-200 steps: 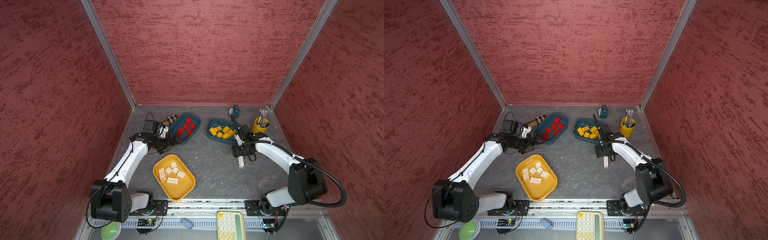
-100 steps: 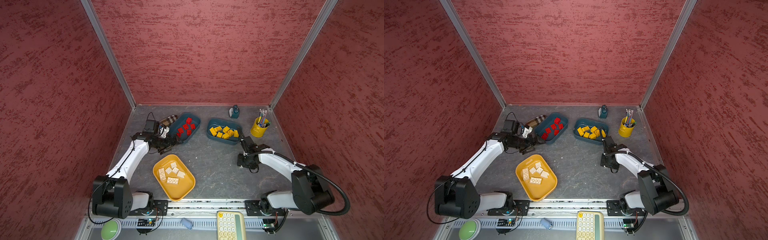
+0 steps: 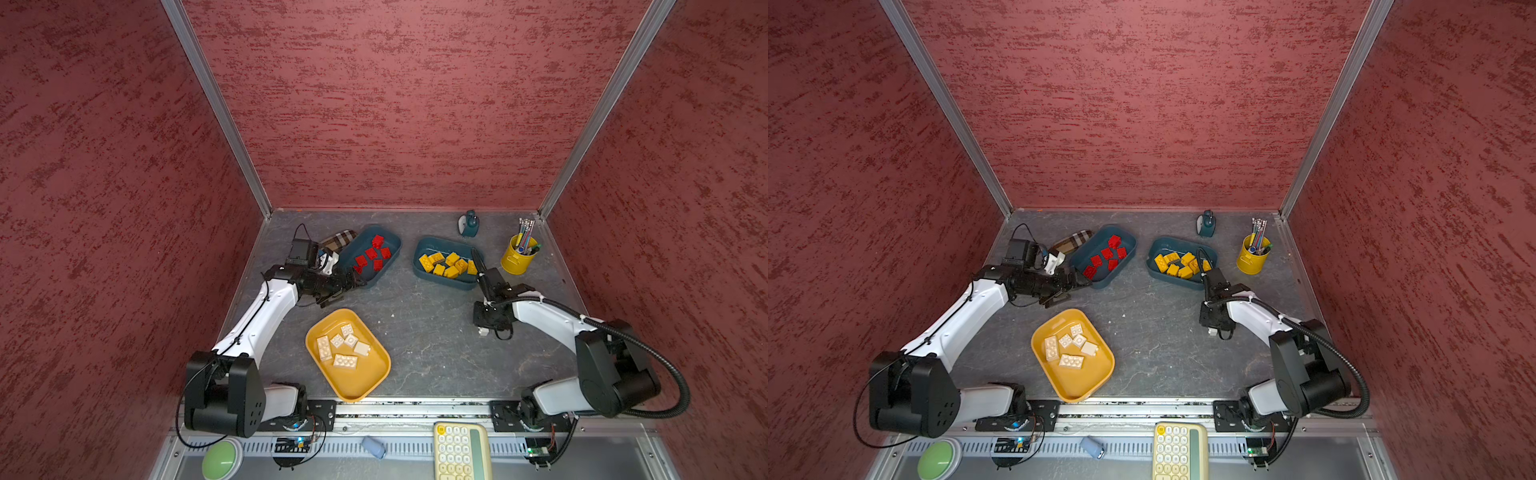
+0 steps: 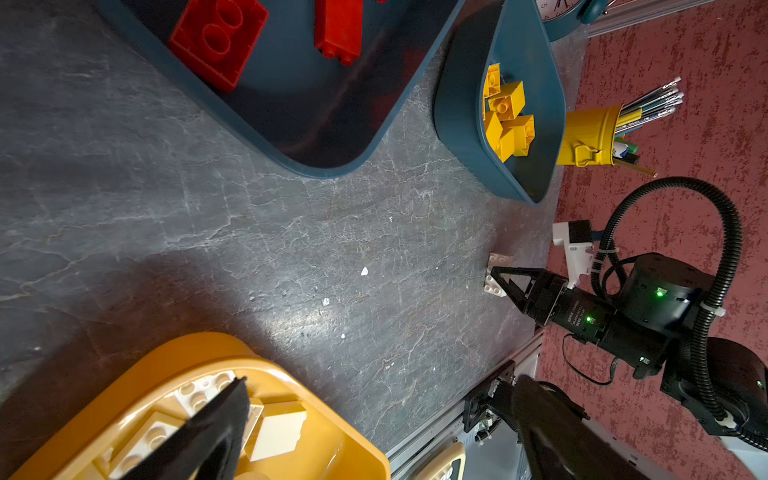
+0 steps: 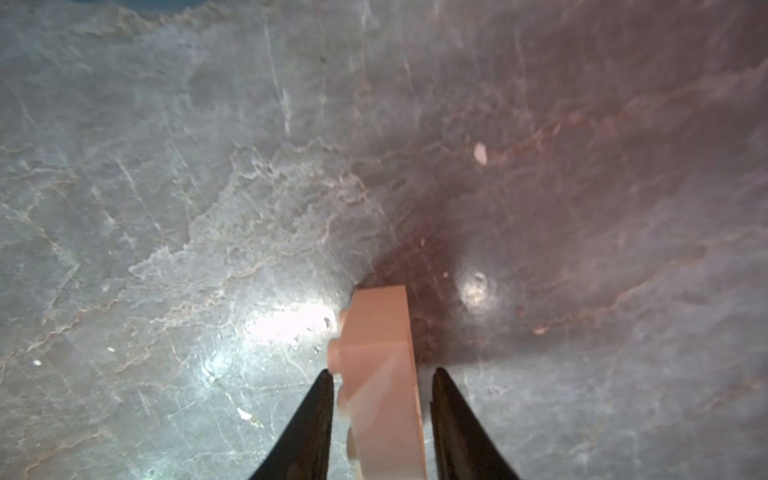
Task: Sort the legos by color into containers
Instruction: 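Lower the right gripper to the last white 2x4 brick and grasp it, then carry the white brick with the right gripper and release it into the yellow tray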
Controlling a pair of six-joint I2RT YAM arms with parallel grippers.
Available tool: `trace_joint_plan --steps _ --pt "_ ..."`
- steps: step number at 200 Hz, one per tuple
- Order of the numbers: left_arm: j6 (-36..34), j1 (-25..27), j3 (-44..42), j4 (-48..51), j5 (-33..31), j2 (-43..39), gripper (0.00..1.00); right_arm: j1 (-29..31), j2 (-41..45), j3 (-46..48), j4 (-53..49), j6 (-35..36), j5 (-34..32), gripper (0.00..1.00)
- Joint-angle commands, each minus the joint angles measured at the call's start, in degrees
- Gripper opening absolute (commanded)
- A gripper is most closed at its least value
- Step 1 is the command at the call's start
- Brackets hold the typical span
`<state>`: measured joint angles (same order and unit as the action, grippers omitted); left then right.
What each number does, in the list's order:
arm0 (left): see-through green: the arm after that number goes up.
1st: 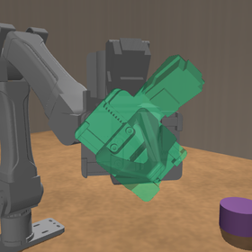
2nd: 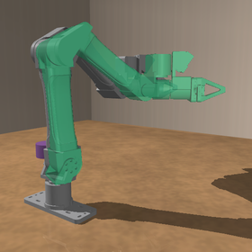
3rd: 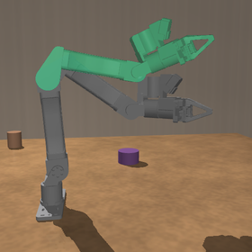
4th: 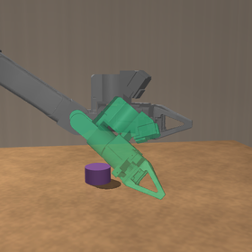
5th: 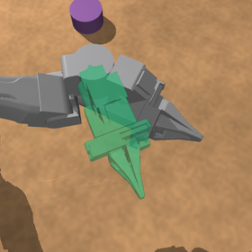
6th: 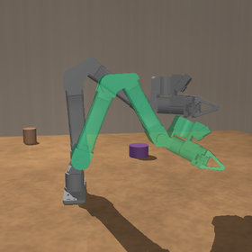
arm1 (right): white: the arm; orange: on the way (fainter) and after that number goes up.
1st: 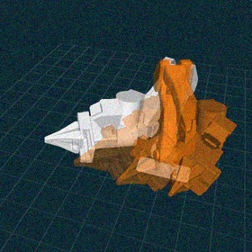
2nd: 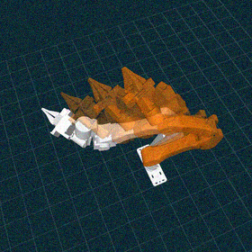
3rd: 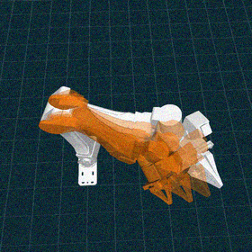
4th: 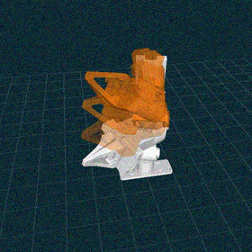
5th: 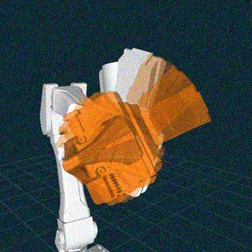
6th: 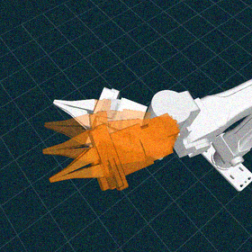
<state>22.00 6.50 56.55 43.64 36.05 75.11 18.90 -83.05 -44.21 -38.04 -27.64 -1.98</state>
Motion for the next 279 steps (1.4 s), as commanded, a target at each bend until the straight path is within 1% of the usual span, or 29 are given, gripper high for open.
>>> trace_joint_plan --steps 1,13,22,44,59,78,103,107,142,168,194,222,245,267,279 --pt "-1.34 0.00 -0.74 -0.27 0.02 -0.03 0.99 -0.26 -1.91 -2.42 0.64 1.64 -2.46 0.27" --pt "-1.43 0.00 -0.81 -0.06 -0.01 -0.21 0.99 -0.24 -1.99 -2.77 0.29 1.91 -1.30 0.20" --pt "-1.43 -0.05 -0.77 0.00 0.02 -0.40 0.99 -0.19 -1.78 -2.98 -0.16 1.97 -0.53 0.17" --pt "-1.61 -0.32 -0.58 0.39 -0.08 -0.58 0.99 0.04 -0.50 -4.99 -2.19 2.15 1.54 0.12" --pt "-1.60 -0.33 -0.32 0.50 -0.04 -0.58 0.99 1.22 1.52 -7.51 -3.28 1.98 3.55 0.12" --pt "-1.51 -0.34 0.00 0.44 -0.15 -0.50 0.99 4.97 1.36 -11.42 -3.70 1.42 6.73 0.13" --pt "-1.43 -0.59 0.31 0.66 -0.63 -0.49 0.99 13.39 0.08 -16.70 -2.37 -0.01 10.37 0.14" --pt "-1.43 -0.68 0.41 0.73 -0.77 -0.45 0.99 14.81 -1.59 -17.55 -2.18 -0.40 10.71 0.14" --pt "-1.38 -2.53 0.29 1.08 -1.25 -0.84 0.99 27.37 -6.63 -23.82 2.48 -2.14 14.12 0.15" --pt "-1.16 -3.94 -0.33 0.93 -1.18 -1.76 0.99 34.83 -10.12 -28.05 5.56 -2.17 16.59 0.14" --pt "-1.10 -4.91 -1.42 0.71 -0.47 -2.38 0.99 41.94 -13.71 -30.77 8.63 -0.74 19.31 0.14" --pt "-0.82 -5.29 -2.79 0.26 -0.06 -3.03 0.99 46.60 -18.20 -32.74 9.95 0.34 21.27 0.14" --pt "-0.73 -5.50 -3.46 0.02 0.02 -3.78 0.99 48.40 -21.87 -34.31 9.01 0.86 21.22 0.15" --pt "-0.73 -5.69 -4.01 -0.04 -0.02 -4.57 0.99 48.73 -23.66 -34.26 8.22 0.92 20.07 0.20" --pt "-0.83 -5.82 -4.56 -0.11 -0.02 -4.88 0.99 48.70 -23.64 -34.48 7.55 1.11 18.98 0.27"
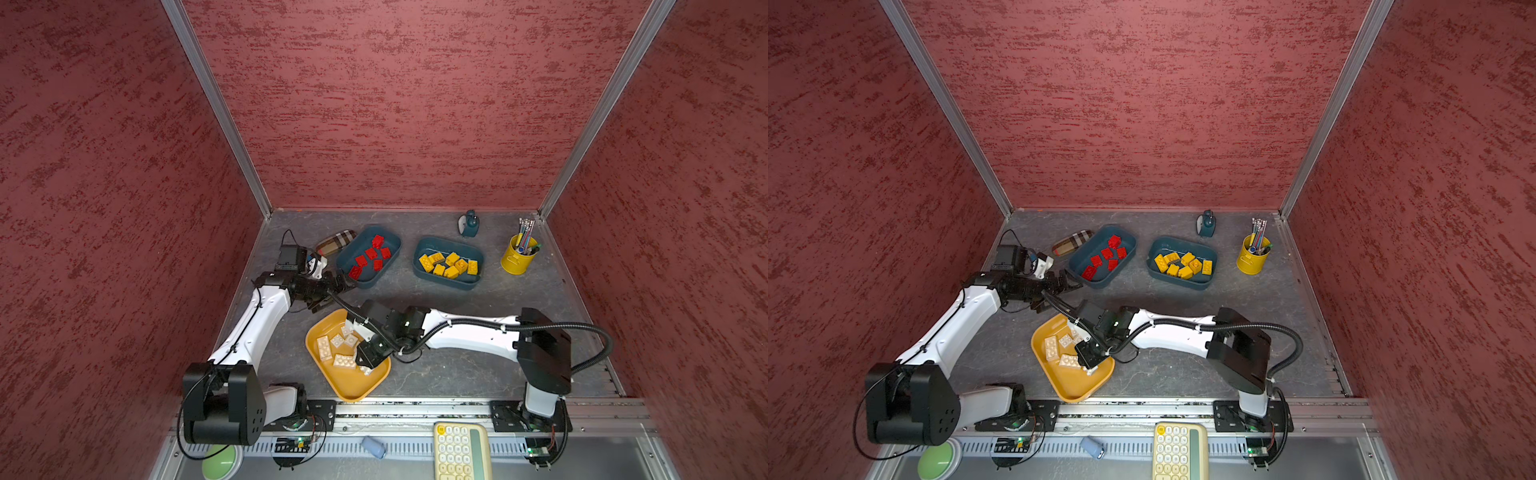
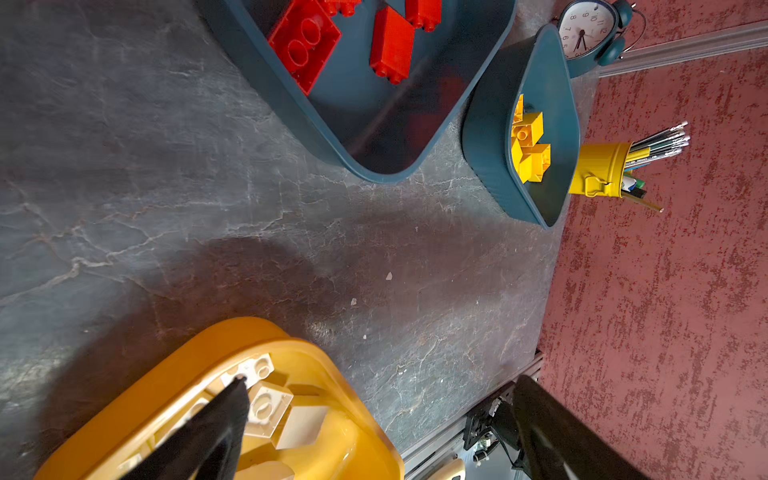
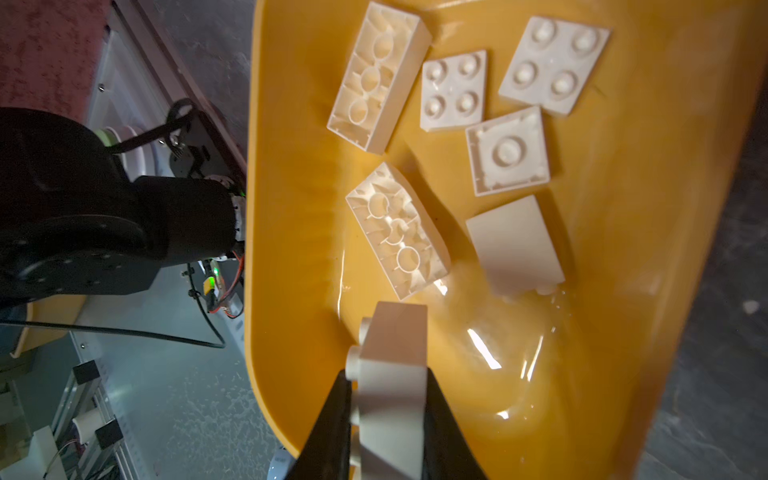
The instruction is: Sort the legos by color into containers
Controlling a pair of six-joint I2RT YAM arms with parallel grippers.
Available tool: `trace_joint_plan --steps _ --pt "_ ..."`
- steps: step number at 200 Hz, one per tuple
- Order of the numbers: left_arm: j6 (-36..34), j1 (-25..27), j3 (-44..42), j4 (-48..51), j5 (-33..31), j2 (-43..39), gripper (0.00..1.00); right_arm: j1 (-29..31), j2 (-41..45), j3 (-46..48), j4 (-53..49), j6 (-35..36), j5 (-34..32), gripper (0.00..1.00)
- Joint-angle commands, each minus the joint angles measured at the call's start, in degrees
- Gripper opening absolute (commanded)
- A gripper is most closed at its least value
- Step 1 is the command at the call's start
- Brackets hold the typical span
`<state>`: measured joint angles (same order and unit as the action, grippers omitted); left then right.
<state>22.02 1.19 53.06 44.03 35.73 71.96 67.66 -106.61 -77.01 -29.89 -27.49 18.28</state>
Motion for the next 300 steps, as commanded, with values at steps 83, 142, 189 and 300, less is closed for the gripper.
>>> trace_joint_plan --steps 83,142,189,300 --pt "-2.20 -0.86 0.61 1.22 -4.62 -3.14 0.99 -12.20 15.66 5.90 -3.74 5.96 -9.70 0.67" --pt "-2.94 -1.02 2.42 -1.47 -28.76 -2.15 0.99 -33.76 32.92 19.83 3.12 16.49 -20.38 0.99" --pt "-5.06 -0.74 -3.27 -18.70 -42.19 -1.29 0.99 -51.08 41.69 34.57 21.84 20.29 -23.76 0.99" --pt "-21.80 -6.36 -24.63 -76.48 -26.58 9.27 0.99 -63.95 27.51 57.38 80.37 29.84 -27.01 0.99"
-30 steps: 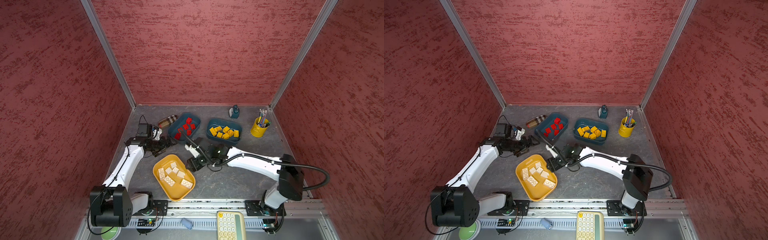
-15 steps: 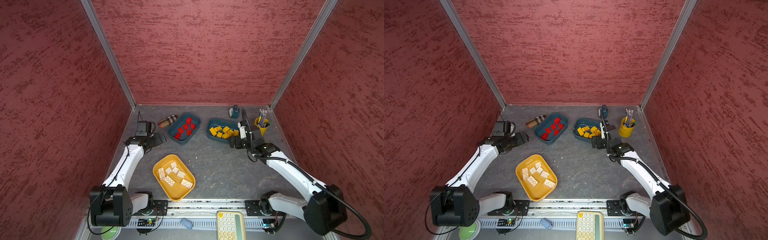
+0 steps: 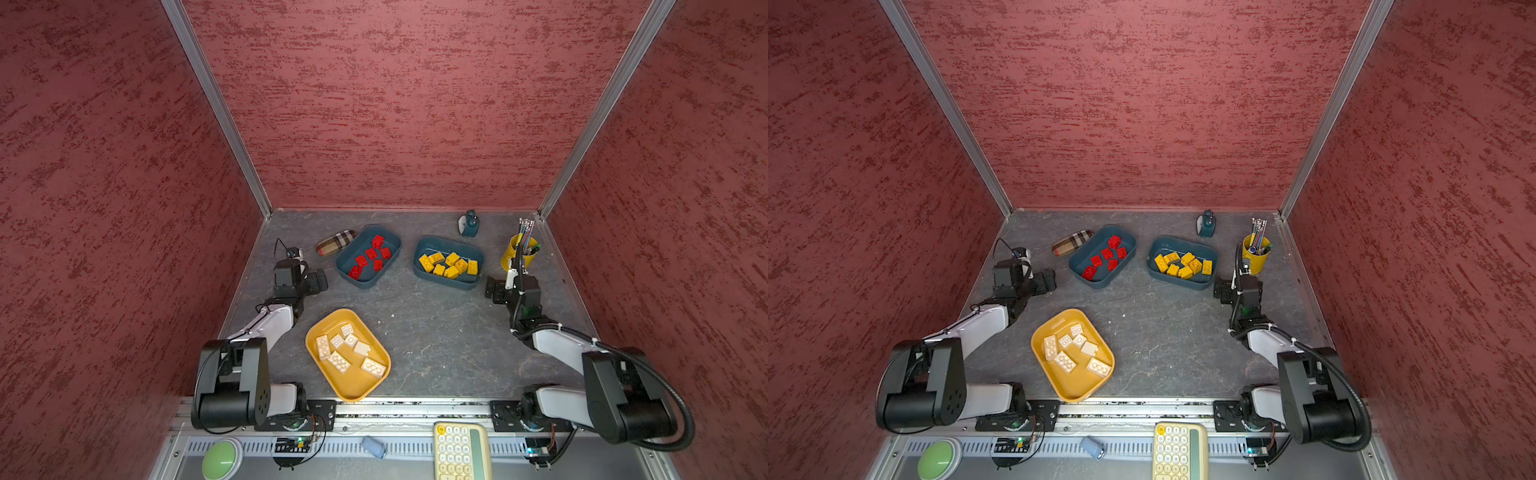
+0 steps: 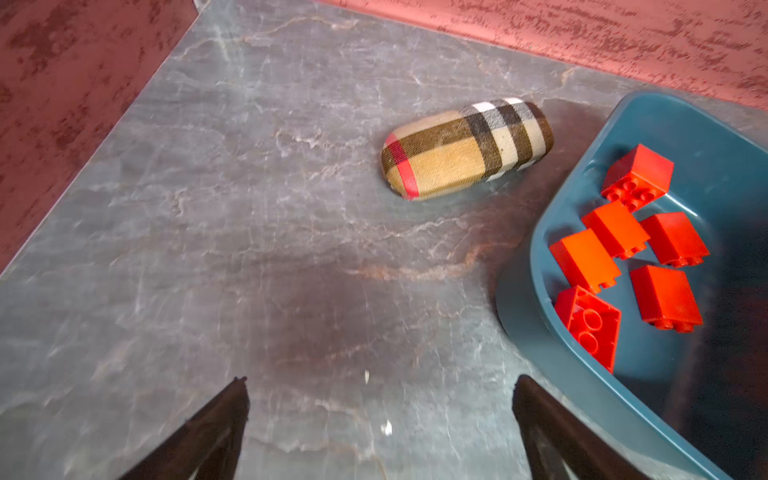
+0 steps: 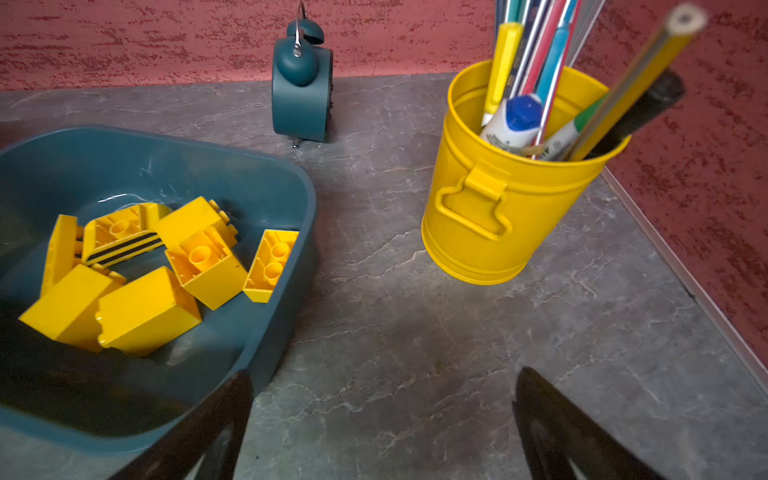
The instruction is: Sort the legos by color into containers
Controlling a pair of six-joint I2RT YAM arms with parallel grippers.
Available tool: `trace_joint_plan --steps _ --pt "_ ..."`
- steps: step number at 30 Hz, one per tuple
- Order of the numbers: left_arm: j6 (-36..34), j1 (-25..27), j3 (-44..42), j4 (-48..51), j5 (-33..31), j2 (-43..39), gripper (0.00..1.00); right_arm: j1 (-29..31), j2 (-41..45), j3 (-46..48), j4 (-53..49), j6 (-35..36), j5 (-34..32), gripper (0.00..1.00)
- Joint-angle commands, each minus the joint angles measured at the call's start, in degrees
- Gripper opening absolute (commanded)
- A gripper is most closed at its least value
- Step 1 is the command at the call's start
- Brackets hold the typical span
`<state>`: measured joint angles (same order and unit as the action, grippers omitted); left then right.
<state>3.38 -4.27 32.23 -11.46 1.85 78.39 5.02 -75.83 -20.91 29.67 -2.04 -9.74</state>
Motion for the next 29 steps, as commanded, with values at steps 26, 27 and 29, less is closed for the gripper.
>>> trace_joint_plan --steps 26,27,29 --pt "-4.66 2.38 -8.59 -35.28 2.52 8.31 0.99 -7.35 -12.32 6.03 38.22 2.89 10.61 0.99" --pt "-4.65 2.43 -8.61 -35.27 2.54 8.29 0.99 -7.37 -12.26 6.06 38.32 2.86 10.59 0.99" --pt "-4.69 2.41 -8.59 -35.31 2.54 8.29 0.99 -7.36 -12.30 6.13 38.27 2.88 10.55 0.99"
